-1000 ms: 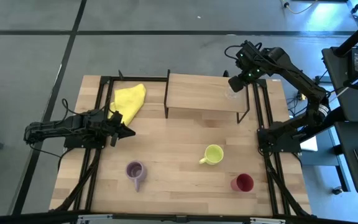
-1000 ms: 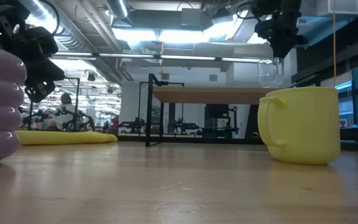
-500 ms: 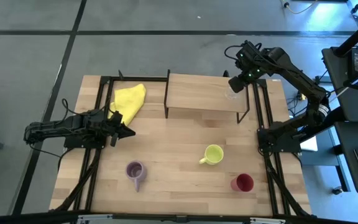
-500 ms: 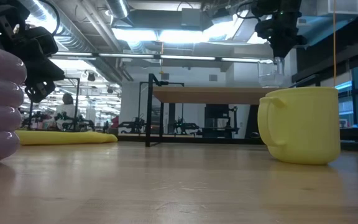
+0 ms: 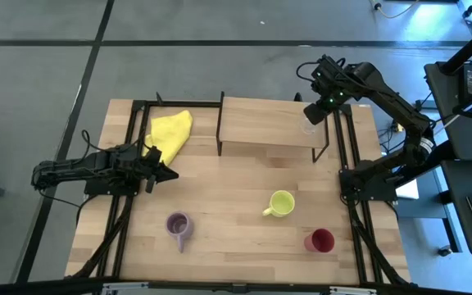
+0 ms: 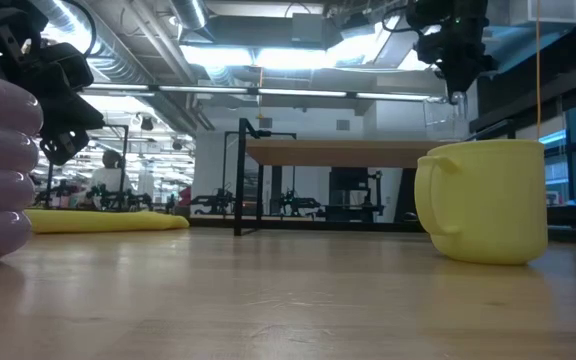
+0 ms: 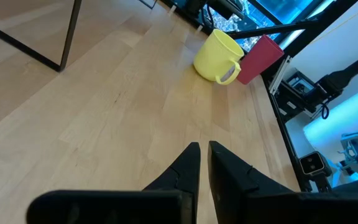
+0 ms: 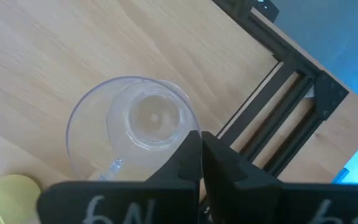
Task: Stack small to large cups/mugs on shelf
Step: Put the transparent mug on the shelf
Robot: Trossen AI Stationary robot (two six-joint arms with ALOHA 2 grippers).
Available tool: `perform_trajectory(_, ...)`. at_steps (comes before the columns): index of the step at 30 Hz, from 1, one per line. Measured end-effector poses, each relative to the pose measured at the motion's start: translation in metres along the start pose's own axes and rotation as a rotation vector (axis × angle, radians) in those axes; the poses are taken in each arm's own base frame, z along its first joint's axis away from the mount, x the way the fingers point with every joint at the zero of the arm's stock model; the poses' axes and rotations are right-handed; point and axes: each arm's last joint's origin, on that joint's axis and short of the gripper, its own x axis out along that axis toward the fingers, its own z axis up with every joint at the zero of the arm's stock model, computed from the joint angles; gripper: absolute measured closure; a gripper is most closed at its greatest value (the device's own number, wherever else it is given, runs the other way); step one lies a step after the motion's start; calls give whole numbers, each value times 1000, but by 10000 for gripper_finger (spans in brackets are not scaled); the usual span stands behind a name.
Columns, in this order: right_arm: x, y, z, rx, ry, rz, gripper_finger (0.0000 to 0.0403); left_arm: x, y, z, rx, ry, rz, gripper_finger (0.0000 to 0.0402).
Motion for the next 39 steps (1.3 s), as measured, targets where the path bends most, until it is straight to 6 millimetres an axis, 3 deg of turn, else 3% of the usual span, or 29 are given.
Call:
perform_trajectory(5,0,0,0,-5,-1,0,387,0,0,0,0,0,0,374)
perform_trajectory(18,0,0,3,-6,-33,-3,330,0,0,0,0,0,0,374)
perform_trajectory(30,0,0,3,-3,-28,-17,329,0,0,0,0,0,0,374)
perform_trajectory(39,-3,-3,-11,68,73,-63,329,0,0,0,0,0,0,374)
